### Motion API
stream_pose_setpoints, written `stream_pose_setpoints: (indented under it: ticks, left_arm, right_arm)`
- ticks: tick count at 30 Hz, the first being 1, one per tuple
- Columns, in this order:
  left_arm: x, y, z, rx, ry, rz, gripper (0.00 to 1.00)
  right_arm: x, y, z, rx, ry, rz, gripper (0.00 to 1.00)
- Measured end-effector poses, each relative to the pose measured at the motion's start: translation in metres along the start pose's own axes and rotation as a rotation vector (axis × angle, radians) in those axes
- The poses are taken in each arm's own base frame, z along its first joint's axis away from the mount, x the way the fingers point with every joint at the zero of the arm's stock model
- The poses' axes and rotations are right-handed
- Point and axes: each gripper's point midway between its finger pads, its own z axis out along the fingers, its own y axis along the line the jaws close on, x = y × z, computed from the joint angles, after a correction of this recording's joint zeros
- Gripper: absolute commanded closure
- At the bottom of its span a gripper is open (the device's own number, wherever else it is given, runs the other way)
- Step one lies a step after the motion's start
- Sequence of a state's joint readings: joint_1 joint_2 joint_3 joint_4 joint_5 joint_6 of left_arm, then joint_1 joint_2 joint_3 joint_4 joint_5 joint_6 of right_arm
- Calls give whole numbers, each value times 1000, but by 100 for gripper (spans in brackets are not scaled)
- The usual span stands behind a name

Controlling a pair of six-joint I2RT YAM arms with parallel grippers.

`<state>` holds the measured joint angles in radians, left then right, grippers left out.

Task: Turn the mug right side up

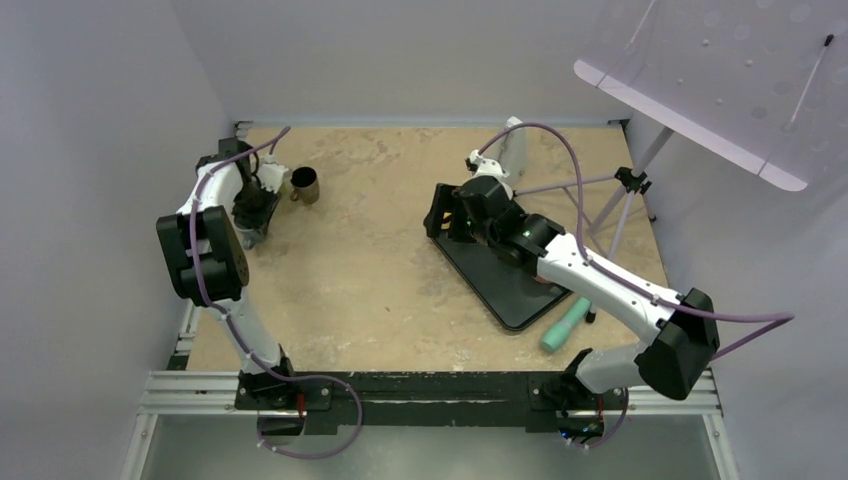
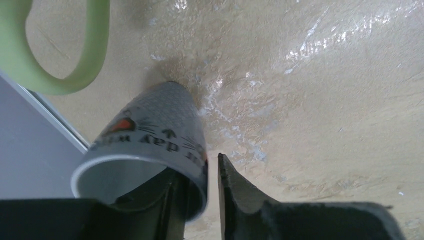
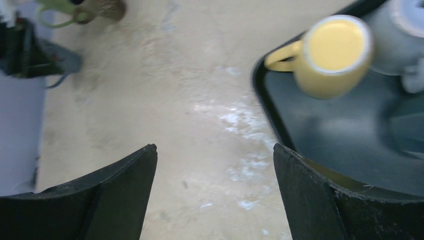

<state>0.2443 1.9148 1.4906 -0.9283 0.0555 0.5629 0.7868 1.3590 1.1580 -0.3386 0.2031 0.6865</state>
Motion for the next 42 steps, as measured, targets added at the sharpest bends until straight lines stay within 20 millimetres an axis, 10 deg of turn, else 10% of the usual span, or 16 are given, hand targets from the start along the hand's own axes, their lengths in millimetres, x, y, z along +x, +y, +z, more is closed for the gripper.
stream_pose_setpoints:
  ticks: [8, 17, 23, 35, 42]
  left_arm:
    - [-2, -3, -5, 13, -17, 2, 40]
    - [-13, -19, -52, 64, -105, 4, 36]
    - [-16, -33, -82, 95, -175, 11, 36]
    - [-18, -41, -101, 107, -225, 18, 36]
    - [-21, -50, -104, 154, -238, 8, 35]
  right_arm:
    - [-13, -94, -13, 367, -37, -51, 6]
    - [-22, -226, -80, 573, -159, 168, 1]
    - [-2, -276, -72, 586, -119, 277, 2]
    - [22, -254, -52, 378, -62, 340, 16]
    - [63, -189, -50, 198, 27, 339, 16]
